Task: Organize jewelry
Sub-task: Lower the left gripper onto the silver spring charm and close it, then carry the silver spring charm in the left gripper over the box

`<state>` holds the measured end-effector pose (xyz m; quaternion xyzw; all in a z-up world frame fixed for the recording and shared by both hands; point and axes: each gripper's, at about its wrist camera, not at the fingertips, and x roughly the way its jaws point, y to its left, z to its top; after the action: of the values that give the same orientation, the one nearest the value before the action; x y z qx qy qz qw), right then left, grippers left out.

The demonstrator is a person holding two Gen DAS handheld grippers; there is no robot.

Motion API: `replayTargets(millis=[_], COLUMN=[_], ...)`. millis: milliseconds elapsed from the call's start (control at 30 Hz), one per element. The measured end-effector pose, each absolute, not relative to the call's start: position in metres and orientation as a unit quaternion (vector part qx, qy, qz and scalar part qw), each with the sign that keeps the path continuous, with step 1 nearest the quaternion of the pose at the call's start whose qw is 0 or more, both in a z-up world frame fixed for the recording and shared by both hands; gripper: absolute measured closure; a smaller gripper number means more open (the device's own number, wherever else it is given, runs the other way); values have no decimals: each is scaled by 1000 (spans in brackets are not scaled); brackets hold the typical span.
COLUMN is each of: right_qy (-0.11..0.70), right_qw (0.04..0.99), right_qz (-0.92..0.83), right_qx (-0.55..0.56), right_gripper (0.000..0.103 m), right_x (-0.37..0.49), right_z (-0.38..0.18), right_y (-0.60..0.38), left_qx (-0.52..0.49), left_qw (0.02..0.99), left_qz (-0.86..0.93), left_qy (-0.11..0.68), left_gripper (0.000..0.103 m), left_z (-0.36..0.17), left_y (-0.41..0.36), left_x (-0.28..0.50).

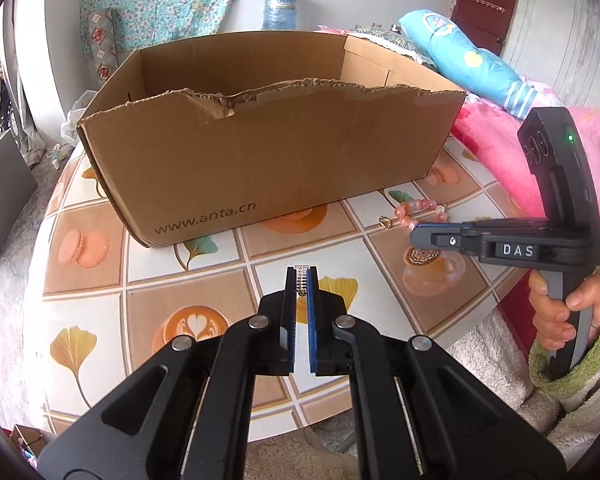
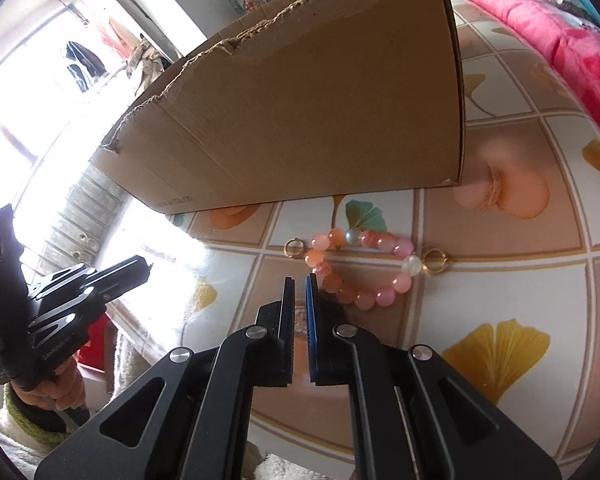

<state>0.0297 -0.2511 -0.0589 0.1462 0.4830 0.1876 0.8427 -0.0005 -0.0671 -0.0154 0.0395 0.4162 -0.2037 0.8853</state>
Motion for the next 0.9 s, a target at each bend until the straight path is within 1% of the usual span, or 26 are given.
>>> replayTargets(millis=[233,333,367,500,700,733,767,900], right_qy=[476,470,467,459,472,476,480,484], right_qw=[854,861,863,864,841,837,833,826], right_qz=[183,188,189,203,245,248,252,257], right_qx=[103,54,35,-34,-102,-107,-111,-131], right_gripper=[96,79,79,79,81,85,91,92], right_x=[38,42,43,51,65,68,70,69], right_z=[-49,-46,-45,-44,-44,-43,-43,-42], right_y=[-237,-222,-218,-205,-193,-192,-190,-184], left_qx=[14,5,2,-4,-14,-15,-17,-24], left_qw=[889,891,891,891,892,892,892,893], left_qz=[-197,-194,-194,-194,-199,-200,-201,-203], left_qy=[412,411,411,410,406,405,404,401], left_gripper=[99,99,99,99,99,99,99,99], left_z=[-18,-20,-21,-24,-27,-27,-28,-30], left_y=[-53,-44,-41,-32,-22,-22,-21,-19], left_x=[-2,-3,-3,-3,-2,-1,-1,0])
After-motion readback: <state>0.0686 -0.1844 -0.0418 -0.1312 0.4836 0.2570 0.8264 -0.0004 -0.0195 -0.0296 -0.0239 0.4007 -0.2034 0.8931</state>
